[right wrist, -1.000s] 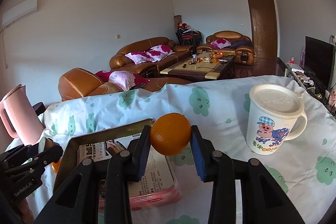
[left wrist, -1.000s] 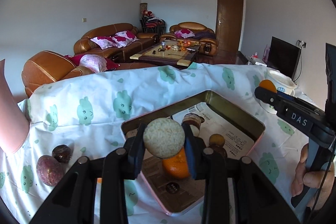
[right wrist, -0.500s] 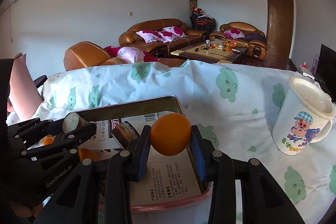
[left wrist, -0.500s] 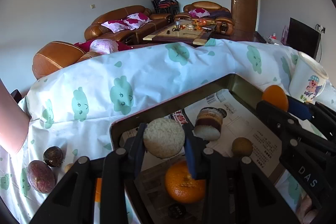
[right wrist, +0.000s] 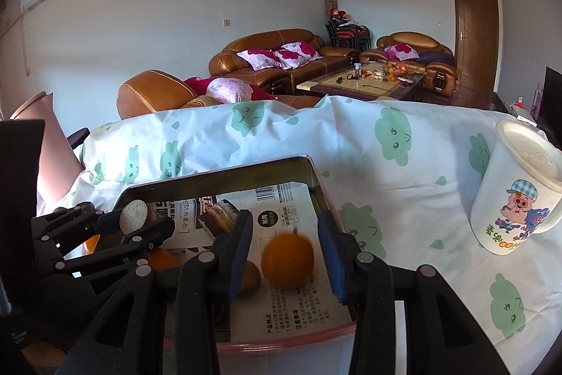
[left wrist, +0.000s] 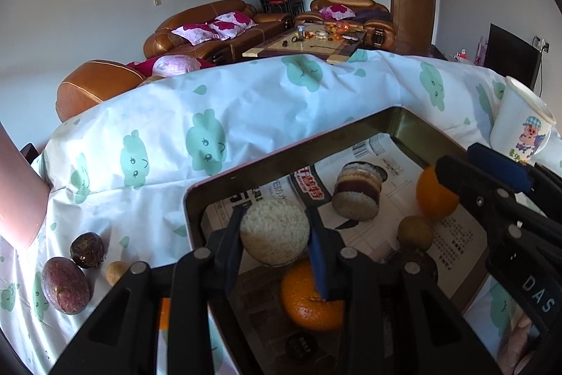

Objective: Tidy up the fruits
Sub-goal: 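Lower the orange and biscuit cake into the pink tin and open both tools, then grasp an orange on the cloth with the right tool while the left tool grasps the large purple fruit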

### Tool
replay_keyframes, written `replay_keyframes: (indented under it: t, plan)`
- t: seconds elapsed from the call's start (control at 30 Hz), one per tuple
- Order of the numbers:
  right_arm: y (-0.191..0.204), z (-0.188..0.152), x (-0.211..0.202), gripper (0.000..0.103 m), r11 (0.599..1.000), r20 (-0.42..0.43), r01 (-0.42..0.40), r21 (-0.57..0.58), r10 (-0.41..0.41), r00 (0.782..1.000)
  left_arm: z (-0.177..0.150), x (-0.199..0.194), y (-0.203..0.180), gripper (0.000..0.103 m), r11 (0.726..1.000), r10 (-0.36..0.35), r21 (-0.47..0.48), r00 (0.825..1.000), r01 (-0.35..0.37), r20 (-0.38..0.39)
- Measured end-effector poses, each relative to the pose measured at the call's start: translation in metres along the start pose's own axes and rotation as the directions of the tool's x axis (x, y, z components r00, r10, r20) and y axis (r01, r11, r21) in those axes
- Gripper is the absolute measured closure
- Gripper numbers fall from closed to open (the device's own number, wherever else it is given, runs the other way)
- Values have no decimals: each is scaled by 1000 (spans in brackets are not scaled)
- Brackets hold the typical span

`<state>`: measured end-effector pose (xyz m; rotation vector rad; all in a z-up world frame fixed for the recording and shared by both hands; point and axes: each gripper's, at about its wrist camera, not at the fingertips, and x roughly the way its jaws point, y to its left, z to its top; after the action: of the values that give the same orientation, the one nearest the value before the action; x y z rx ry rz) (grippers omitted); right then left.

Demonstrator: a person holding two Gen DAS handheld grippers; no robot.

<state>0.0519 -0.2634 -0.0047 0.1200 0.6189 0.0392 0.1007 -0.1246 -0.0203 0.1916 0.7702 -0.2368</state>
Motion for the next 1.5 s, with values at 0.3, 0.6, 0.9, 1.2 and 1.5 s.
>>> replay_keyframes:
  t: [0.3,0.6,0.9,1.2,1.5]
  plan:
    - [-4,3,-24,33,999,124,34,32,-38,992,1,-29,-1,0,1000,19,-3,990,-19,137]
    - [-20,2,-30,32,993,171,43,108,-61,983,-5,-47,4,0,1000,25,-5,980,-25,199]
    - [-21,-1,-44,23,989,251,92,117,-119,961,-20,-58,16,0,989,144,1,954,-150,261]
    - [-16,-8,-52,22,983,238,122,138,-153,959,-36,-62,37,0,988,155,-14,958,-157,240]
    - [-2,-20,-64,22,981,235,124,149,-157,959,-47,-67,63,0,991,130,-60,970,-120,206]
